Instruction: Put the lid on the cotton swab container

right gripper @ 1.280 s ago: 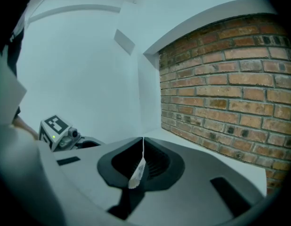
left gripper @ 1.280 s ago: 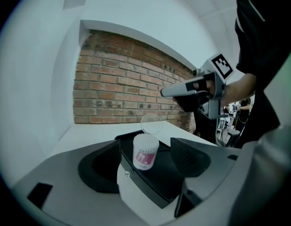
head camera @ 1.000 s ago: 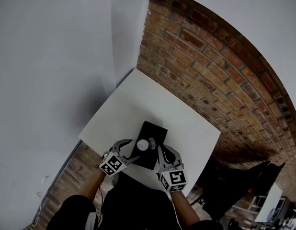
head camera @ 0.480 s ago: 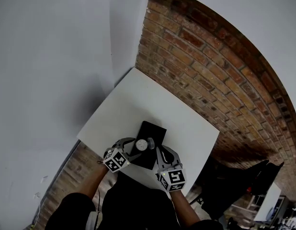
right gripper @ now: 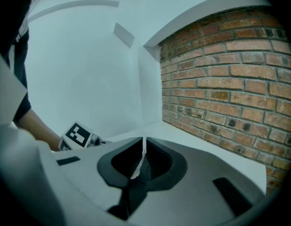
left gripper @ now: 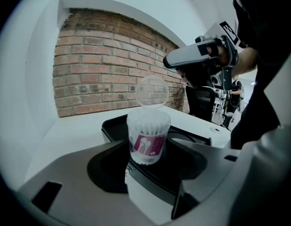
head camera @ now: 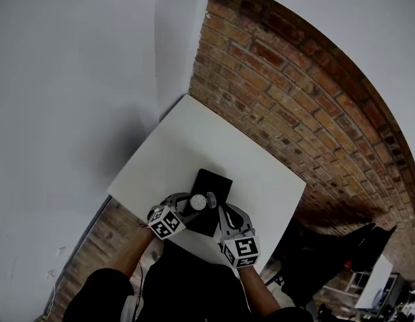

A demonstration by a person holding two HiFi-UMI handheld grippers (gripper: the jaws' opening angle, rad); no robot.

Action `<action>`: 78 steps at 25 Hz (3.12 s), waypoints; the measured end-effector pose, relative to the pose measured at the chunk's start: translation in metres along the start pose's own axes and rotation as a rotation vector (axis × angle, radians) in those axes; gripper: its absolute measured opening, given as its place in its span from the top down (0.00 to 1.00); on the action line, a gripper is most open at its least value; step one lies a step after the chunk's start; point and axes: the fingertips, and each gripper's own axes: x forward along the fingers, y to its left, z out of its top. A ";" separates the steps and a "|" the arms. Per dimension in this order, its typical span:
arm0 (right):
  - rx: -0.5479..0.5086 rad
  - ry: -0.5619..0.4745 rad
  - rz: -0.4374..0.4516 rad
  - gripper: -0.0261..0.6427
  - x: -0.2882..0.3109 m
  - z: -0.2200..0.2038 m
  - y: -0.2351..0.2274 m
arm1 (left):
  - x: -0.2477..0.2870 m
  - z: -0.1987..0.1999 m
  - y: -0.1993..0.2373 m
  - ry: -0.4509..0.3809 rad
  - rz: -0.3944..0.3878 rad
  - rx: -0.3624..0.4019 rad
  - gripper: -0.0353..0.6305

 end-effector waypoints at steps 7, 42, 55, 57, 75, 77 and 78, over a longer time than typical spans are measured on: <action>0.010 0.003 0.006 0.93 0.002 -0.002 -0.003 | 0.001 -0.001 0.001 0.001 0.006 0.003 0.57; 0.146 0.175 0.303 0.68 0.034 -0.029 0.038 | 0.001 -0.001 0.000 0.015 -0.002 0.009 0.58; 0.179 0.198 0.360 0.72 0.039 -0.031 0.046 | 0.003 0.000 0.001 0.018 0.008 0.007 0.58; 0.174 0.204 0.367 0.74 0.039 -0.032 0.047 | 0.003 -0.001 0.001 0.020 0.007 0.007 0.58; 0.169 0.255 0.376 0.86 0.048 -0.042 0.049 | 0.004 0.001 0.000 0.020 0.005 0.003 0.58; 0.167 0.263 0.375 0.86 0.050 -0.043 0.050 | 0.004 0.001 0.000 0.019 0.004 0.003 0.58; 0.166 0.265 0.375 0.86 0.050 -0.044 0.051 | 0.004 0.001 0.000 0.018 0.004 0.002 0.58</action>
